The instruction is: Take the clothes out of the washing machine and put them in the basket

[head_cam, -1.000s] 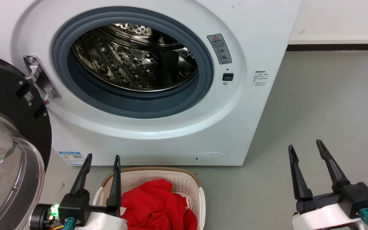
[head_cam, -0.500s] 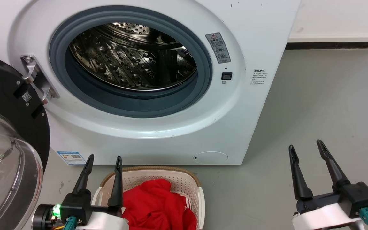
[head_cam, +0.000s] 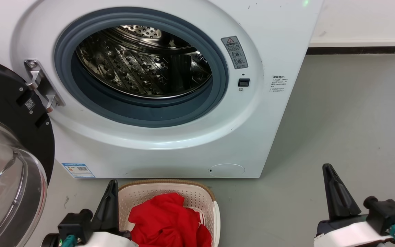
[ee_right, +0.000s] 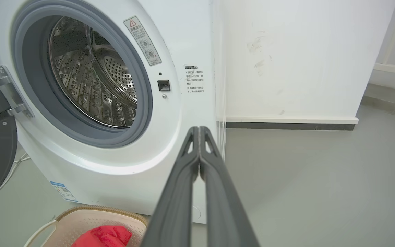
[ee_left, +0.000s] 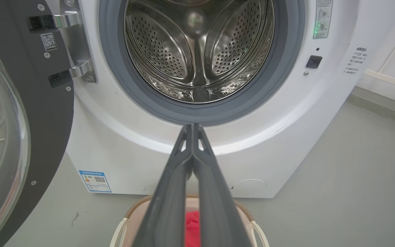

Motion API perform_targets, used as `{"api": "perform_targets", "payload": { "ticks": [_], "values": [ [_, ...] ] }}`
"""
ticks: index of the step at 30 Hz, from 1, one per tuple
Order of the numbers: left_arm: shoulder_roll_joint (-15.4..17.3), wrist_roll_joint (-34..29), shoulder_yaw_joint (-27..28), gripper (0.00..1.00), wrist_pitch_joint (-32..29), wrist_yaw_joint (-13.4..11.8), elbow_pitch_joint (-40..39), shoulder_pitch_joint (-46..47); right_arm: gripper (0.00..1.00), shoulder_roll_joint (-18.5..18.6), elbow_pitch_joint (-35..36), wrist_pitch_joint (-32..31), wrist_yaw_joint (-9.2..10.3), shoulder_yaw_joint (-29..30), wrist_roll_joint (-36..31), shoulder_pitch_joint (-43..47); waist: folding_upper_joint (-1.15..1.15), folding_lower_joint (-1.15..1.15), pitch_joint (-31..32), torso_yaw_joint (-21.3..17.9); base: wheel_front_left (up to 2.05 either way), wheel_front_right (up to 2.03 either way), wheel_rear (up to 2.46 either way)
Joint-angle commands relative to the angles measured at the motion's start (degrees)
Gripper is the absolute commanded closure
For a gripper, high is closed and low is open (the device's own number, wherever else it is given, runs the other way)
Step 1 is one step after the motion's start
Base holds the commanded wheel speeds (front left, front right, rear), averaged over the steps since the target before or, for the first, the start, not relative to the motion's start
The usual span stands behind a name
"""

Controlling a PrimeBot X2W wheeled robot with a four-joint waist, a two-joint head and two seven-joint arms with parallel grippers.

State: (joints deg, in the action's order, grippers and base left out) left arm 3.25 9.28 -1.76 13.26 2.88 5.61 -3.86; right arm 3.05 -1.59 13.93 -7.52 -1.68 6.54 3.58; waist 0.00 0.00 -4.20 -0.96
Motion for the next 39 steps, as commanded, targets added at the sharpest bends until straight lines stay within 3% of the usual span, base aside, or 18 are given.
{"api": "perform_targets", "payload": {
  "ticks": [1, 18, 39],
  "values": [
    [0.2, 2.5, 0.3, 1.0, -0.4, 0.2, -0.6, 1.2, 1.0, 0.5, 0.5, -0.4, 0.0, 0.0, 2.9, -1.1, 0.0, 0.0, 0.0, 0.0, 0.0, 0.0, 0.0],
    [0.4, 21.1, 1.8, 1.0, -4.5, 1.2, 1.5, 3.4, 1.0, 1.5, -2.5, -3.7, 0.01, 0.3, 23.1, -3.4, 0.0, 0.0, 0.6, 0.1, 0.0, 0.0, 0.0],
    [0.4, 39.5, 3.5, 1.0, -8.8, 2.3, 3.5, 5.5, 1.0, 2.1, -5.3, -7.5, 0.02, 1.2, 42.6, -5.4, 0.0, 0.0, 1.3, 0.3, 0.0, 0.0, 0.0]
  ]
}}
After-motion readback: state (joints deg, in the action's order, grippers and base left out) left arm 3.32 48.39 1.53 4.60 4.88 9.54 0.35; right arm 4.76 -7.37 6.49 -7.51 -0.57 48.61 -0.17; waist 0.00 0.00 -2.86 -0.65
